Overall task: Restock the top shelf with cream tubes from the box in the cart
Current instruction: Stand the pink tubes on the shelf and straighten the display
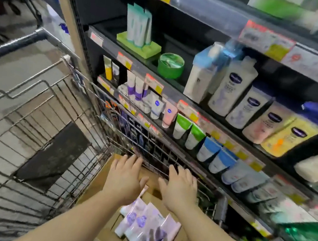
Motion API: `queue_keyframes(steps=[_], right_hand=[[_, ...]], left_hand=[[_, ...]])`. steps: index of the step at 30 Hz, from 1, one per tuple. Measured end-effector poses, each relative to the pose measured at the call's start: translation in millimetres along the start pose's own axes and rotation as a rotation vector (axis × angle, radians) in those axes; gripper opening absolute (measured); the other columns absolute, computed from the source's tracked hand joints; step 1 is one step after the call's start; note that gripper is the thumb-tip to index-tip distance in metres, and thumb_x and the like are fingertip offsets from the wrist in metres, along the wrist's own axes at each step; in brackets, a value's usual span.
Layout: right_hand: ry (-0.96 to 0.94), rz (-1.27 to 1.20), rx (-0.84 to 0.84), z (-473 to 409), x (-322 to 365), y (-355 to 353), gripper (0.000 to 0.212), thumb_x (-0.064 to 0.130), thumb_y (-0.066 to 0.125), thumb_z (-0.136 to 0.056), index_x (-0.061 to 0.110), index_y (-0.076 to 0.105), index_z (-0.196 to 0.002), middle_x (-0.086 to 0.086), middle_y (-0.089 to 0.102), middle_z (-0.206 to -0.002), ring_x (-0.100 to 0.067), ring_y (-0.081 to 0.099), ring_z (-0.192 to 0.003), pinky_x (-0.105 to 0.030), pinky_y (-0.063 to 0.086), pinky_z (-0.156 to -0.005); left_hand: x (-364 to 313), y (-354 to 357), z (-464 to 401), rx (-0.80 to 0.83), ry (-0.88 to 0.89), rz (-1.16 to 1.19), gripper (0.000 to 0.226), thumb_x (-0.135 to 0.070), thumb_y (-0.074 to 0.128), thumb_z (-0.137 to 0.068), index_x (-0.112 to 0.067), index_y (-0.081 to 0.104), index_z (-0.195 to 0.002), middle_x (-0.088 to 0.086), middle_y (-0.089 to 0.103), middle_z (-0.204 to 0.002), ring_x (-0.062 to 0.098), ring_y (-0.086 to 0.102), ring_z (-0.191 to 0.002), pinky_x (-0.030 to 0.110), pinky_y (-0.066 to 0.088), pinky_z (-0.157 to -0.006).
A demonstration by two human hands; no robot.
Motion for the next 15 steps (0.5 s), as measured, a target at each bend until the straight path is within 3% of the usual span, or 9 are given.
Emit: queue_keyframes(steps=[4, 6, 8, 9, 11, 13, 15], right_hand=[[0.157, -0.06, 0.064, -15, -7, 37, 0.062, 0.052, 0.035, -0.099, 0.026, 0.02, -0.153, -0.002, 0.02, -0.161, -0.025, 0.01, -0.149, -0.043, 0.007, -0.121], [0.217, -0.084, 0.1, -20, -13, 59, 0.061, 0.051, 0.036, -0.099, 0.026, 0.022, -0.153, -0.001, 0.021, -0.16, -0.025, 0.01, -0.149, -0.043, 0.009, -0.12], [0.268, -0.097, 0.135, -22, -19, 82, 0.059, 0.05, 0.035, -0.099, 0.026, 0.023, -0.152, -0.001, 0.022, -0.159, -0.024, 0.011, -0.148, -0.042, 0.013, -0.12], [0.298, -0.103, 0.152, -21, -22, 94, 0.057, 0.049, 0.034, -0.1, 0.027, 0.024, -0.152, -0.001, 0.023, -0.159, -0.024, 0.013, -0.148, -0.042, 0.015, -0.119], [0.349, -0.106, 0.202, -17, -29, 119, 0.055, 0.048, 0.031, -0.101, 0.027, 0.026, -0.151, -0.003, 0.025, -0.158, -0.025, 0.017, -0.147, -0.041, 0.018, -0.118], [0.384, -0.109, 0.276, -13, -36, 143, 0.057, 0.05, 0.031, -0.101, 0.027, 0.022, -0.152, -0.006, 0.02, -0.16, -0.026, 0.014, -0.147, -0.041, 0.018, -0.117], [0.402, -0.128, 0.319, -13, -41, 167, 0.061, 0.052, 0.031, -0.1, 0.027, 0.017, -0.154, -0.004, 0.015, -0.162, -0.025, 0.007, -0.149, -0.042, 0.016, -0.118]], left_hand=[[25, 39, -24, 0.094, 0.124, -0.047, 0.065, -0.057, 0.032, -0.097, -0.022, 0.023, -0.151, 0.001, 0.023, -0.159, 0.024, 0.017, -0.146, 0.044, 0.011, -0.119], [38, 64, -31, 0.127, 0.162, -0.08, 0.061, -0.055, 0.034, -0.097, -0.02, 0.034, -0.147, 0.003, 0.035, -0.153, 0.026, 0.028, -0.141, 0.045, 0.023, -0.115], [52, 92, -35, 0.161, 0.18, -0.112, 0.056, -0.055, 0.037, -0.088, -0.019, 0.06, -0.124, 0.004, 0.062, -0.126, 0.027, 0.054, -0.116, 0.043, 0.048, -0.093], [60, 110, -37, 0.194, 0.188, -0.135, 0.055, -0.056, 0.038, -0.082, -0.02, 0.066, -0.113, 0.002, 0.068, -0.112, 0.026, 0.061, -0.101, 0.04, 0.053, -0.08], [76, 153, -38, 0.259, 0.164, -0.108, 0.054, -0.053, 0.042, -0.075, -0.018, 0.068, -0.107, 0.002, 0.07, -0.104, 0.026, 0.066, -0.088, 0.037, 0.054, -0.068], [81, 183, -41, 0.358, 0.151, -0.071, 0.057, -0.053, 0.038, -0.074, -0.018, 0.067, -0.109, 0.003, 0.069, -0.105, 0.026, 0.066, -0.089, 0.037, 0.053, -0.071], [84, 212, -45, 0.401, 0.146, -0.032, 0.062, -0.051, 0.03, -0.079, -0.02, 0.056, -0.126, 0.002, 0.061, -0.121, 0.025, 0.06, -0.105, 0.035, 0.047, -0.089]])
Point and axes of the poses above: each hand's wrist, its own z-axis away from the middle knuckle, its own y-axis out of the palm, x = y × z, the point moved 1 cm from there along -z, towards the middle knuckle
